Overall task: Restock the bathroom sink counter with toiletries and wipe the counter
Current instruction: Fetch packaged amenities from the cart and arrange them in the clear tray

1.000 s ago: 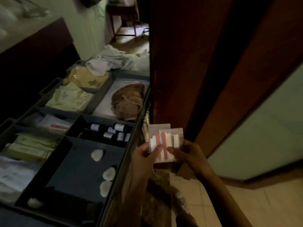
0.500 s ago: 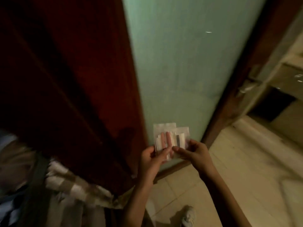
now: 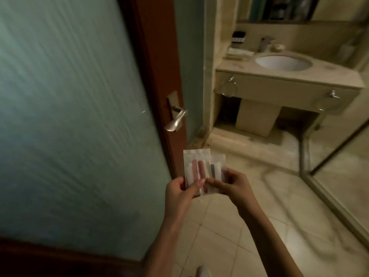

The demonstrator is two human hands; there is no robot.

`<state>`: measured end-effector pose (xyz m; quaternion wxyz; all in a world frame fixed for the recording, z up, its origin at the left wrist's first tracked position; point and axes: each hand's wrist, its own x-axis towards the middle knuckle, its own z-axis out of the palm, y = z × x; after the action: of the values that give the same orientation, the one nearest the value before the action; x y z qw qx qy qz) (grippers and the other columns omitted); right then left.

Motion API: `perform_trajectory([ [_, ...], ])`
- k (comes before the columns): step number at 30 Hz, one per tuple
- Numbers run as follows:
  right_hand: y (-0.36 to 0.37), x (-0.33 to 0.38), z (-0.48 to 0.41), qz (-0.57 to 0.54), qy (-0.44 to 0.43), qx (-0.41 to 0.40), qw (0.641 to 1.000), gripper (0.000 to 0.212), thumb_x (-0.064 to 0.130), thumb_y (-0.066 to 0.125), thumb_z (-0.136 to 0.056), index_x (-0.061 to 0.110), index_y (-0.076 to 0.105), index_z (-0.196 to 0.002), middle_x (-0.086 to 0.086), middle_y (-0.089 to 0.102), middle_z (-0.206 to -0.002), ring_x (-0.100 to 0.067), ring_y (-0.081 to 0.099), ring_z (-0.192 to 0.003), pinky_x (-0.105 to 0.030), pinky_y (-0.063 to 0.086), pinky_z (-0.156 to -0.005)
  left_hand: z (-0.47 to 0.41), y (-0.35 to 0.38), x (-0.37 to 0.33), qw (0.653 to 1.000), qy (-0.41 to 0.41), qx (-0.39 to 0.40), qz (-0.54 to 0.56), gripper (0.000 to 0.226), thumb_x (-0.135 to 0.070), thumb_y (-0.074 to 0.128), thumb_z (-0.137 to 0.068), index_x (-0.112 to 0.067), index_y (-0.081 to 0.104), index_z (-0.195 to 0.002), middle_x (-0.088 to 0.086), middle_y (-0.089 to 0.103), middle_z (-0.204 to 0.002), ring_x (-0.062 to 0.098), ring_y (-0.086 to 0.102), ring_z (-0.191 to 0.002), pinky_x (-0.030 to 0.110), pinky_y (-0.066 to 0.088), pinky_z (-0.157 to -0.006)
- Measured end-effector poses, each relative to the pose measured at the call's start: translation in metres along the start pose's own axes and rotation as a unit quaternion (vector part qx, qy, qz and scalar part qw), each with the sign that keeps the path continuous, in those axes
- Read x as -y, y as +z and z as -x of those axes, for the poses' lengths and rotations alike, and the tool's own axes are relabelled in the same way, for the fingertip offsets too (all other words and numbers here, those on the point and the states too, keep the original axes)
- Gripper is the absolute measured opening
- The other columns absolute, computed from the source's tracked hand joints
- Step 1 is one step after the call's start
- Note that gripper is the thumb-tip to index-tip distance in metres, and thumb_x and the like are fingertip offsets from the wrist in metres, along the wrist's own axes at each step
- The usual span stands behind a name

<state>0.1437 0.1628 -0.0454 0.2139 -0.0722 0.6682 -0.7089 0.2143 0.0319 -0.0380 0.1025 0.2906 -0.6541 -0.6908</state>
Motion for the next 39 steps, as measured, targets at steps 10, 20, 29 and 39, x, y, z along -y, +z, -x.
perform_trajectory([
  [10,-0.08,-0.008,-0.033,-0.019,0.002,-0.122,0.992,0.025,0.008,0.074,-0.077,0.006,0.068,-0.101,-0.009,0.074,-0.09,-0.02,0.072,-0.082,-0.025,0.056,-0.067,-0.052,0.089,-0.007,0.991,0.017,0.125,-0.048,0.015,-0.011,0.075,-0.08,-0.009,0.072,-0.095,0.003,0.075,-0.079,0.01,0.071,-0.072,0.019,0.054,-0.059],
  [20,-0.164,0.016,-0.154,-0.005,-0.022,-0.19,0.982,0.026,0.007,0.075,-0.077,0.006,0.068,-0.102,-0.009,0.074,-0.089,-0.02,0.072,-0.081,-0.025,0.056,-0.067,-0.173,0.198,-0.025,0.976,0.037,0.201,-0.072,0.03,-0.017,0.071,-0.084,-0.012,0.065,-0.112,0.005,0.071,-0.1,0.016,0.07,-0.09,0.019,0.054,-0.066],
  [29,-0.243,0.075,-0.286,0.047,-0.051,-0.214,0.974,0.017,0.016,0.074,-0.078,0.011,0.068,-0.092,-0.004,0.071,-0.08,-0.018,0.069,-0.076,-0.029,0.057,-0.067,-0.299,0.3,-0.084,0.968,0.052,0.235,-0.073,0.025,-0.021,0.071,-0.083,-0.021,0.066,-0.108,-0.003,0.073,-0.097,0.01,0.069,-0.09,0.023,0.057,-0.075],
  [39,-0.287,0.078,-0.378,-0.035,0.002,-0.206,0.978,0.027,0.009,0.074,-0.078,0.007,0.068,-0.104,-0.008,0.074,-0.092,-0.021,0.072,-0.086,-0.028,0.058,-0.07,-0.378,0.358,-0.096,0.974,-0.01,0.219,-0.063,0.018,-0.018,0.074,-0.079,-0.029,0.066,-0.091,-0.009,0.074,-0.086,0.005,0.07,-0.083,0.017,0.054,-0.065],
])
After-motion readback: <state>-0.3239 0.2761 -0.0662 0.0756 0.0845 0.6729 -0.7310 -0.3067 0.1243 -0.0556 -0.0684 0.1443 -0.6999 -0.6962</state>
